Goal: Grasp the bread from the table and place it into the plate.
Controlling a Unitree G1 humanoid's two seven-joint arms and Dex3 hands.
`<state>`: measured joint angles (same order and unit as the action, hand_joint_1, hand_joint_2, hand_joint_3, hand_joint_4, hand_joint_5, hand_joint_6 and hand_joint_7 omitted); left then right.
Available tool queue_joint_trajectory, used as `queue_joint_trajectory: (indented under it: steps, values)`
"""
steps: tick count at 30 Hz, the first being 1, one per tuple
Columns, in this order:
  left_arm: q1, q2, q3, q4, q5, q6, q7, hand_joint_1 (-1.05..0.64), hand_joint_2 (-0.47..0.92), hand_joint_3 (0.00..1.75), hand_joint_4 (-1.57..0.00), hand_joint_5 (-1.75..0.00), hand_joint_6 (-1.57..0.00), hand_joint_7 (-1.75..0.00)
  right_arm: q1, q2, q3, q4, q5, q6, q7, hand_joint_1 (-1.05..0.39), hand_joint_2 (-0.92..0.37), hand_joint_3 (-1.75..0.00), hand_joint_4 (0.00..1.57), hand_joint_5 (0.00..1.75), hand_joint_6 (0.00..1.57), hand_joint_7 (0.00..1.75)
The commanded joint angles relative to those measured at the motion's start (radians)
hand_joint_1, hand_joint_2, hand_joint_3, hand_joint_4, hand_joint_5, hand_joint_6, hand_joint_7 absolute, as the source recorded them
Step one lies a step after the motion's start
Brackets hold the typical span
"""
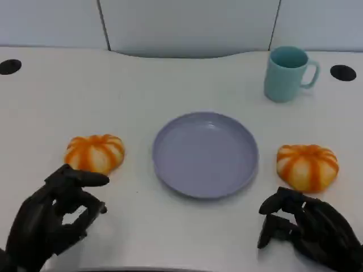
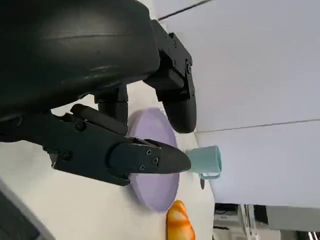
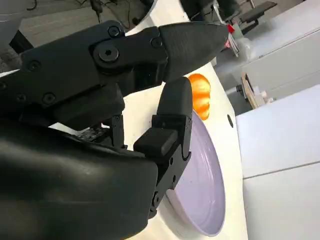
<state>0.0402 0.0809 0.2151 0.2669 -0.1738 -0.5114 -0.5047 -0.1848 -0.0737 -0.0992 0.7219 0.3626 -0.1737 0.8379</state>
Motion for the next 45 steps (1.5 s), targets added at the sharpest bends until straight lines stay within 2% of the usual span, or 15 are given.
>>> queue_joint_trajectory:
  steps: [1, 2, 4, 7, 8, 9, 11, 16, 26, 33, 37, 41, 45]
  values:
    - [-0.005, 0.112, -0.010, -0.062, 0.188, -0.088, 0.090, -0.52, 0.92, 0.19, -0.19, -1.31, -0.41, -0.51, 0.029, 0.003, -0.002, 0.041, -0.014, 0.018, -0.008, -0.52, -0.92, -0.22, 0.65, 1.47, 0.68, 1.02]
    - [-0.005, 0.125, -0.012, -0.072, 0.223, -0.099, 0.113, -0.51, 0.92, 0.17, -0.20, -1.22, -0.45, -0.40, 0.030, 0.004, -0.003, 0.038, -0.014, 0.022, -0.010, -0.52, -0.92, -0.22, 0.65, 1.47, 0.68, 1.02]
    - [-0.003, 0.139, -0.022, -0.079, 0.251, -0.108, 0.144, -0.50, 0.92, 0.15, -0.21, -1.14, -0.49, -0.30, 0.031, 0.004, -0.003, 0.034, -0.015, 0.027, -0.013, -0.52, -0.92, -0.22, 0.65, 1.47, 0.68, 1.02]
    - [0.000, 0.152, -0.038, -0.079, 0.255, -0.110, 0.170, -0.49, 0.92, 0.15, -0.22, -1.13, -0.50, -0.26, 0.032, 0.005, -0.004, 0.033, -0.015, 0.028, -0.013, -0.52, -0.92, -0.22, 0.65, 1.47, 0.69, 1.01]
    - [-0.016, 0.210, -0.032, -0.132, 0.369, -0.094, 0.195, -0.49, 0.92, 0.15, -0.22, -1.12, -0.50, -0.26, 0.031, 0.005, -0.002, 0.031, -0.018, 0.029, -0.016, -0.52, -0.92, -0.22, 0.65, 1.47, 0.69, 1.01]
    - [-0.031, 0.257, -0.027, -0.176, 0.465, -0.077, 0.216, -0.56, 0.92, 0.15, -0.17, -0.91, -0.44, -0.18, 0.032, 0.006, 0.001, 0.028, -0.022, 0.030, -0.022, -0.52, -0.92, -0.22, 0.65, 1.47, 0.69, 1.01]
    - [-0.056, 0.316, -0.025, -0.233, 0.606, -0.047, 0.259, -0.62, 0.92, 0.10, -0.19, -0.56, -0.40, -0.06, 0.034, 0.008, 0.006, 0.017, -0.027, 0.037, -0.032, -0.53, -0.92, -0.21, 0.66, 1.47, 0.69, 1.02]
    - [-0.101, 0.390, -0.074, -0.266, 0.769, 0.028, 0.331, -0.70, 0.92, 0.07, -0.25, -0.28, -0.36, -0.01, 0.036, 0.010, 0.007, 0.012, -0.022, 0.045, -0.033, -0.53, -0.92, -0.20, 0.66, 1.47, 0.69, 1.04]
    - [-0.226, 0.461, -0.192, -0.236, 0.913, 0.183, 0.350, -0.75, 0.91, 0.02, -0.24, -0.15, -0.31, 0.00, 0.051, 0.009, 0.018, -0.021, -0.031, 0.057, -0.058, -0.53, -0.92, -0.20, 0.65, 1.46, 0.68, 1.04]
    - [-0.255, 0.488, -0.239, -0.214, 0.920, 0.219, 0.367, -0.76, 0.92, 0.01, -0.24, -0.14, -0.29, 0.00, 0.055, 0.008, 0.022, -0.031, -0.026, 0.068, -0.064, -0.53, -0.92, -0.20, 0.65, 1.46, 0.68, 1.04]
    - [-0.370, 0.487, -0.321, -0.080, 0.962, 0.256, 0.354, -0.74, 0.90, 0.00, -0.24, -0.13, -0.29, 0.00, 0.074, 0.006, 0.025, -0.068, -0.021, 0.096, -0.072, -0.51, -0.92, -0.22, 0.64, 1.46, 0.67, 1.04]
    - [-0.412, 0.490, -0.361, -0.023, 0.969, 0.270, 0.370, -0.73, 0.89, 0.00, -0.26, -0.13, -0.30, 0.00, 0.076, 0.005, 0.023, -0.078, -0.016, 0.115, -0.074, -0.51, -0.92, -0.21, 0.65, 1.46, 0.68, 1.05]
    - [-0.478, 0.480, -0.418, 0.074, 0.981, 0.304, 0.349, -0.73, 0.90, 0.00, -0.23, -0.11, -0.26, 0.00, 0.081, -0.001, 0.024, -0.079, -0.023, 0.104, -0.072, -0.51, -0.92, -0.22, 0.64, 1.45, 0.67, 1.05]
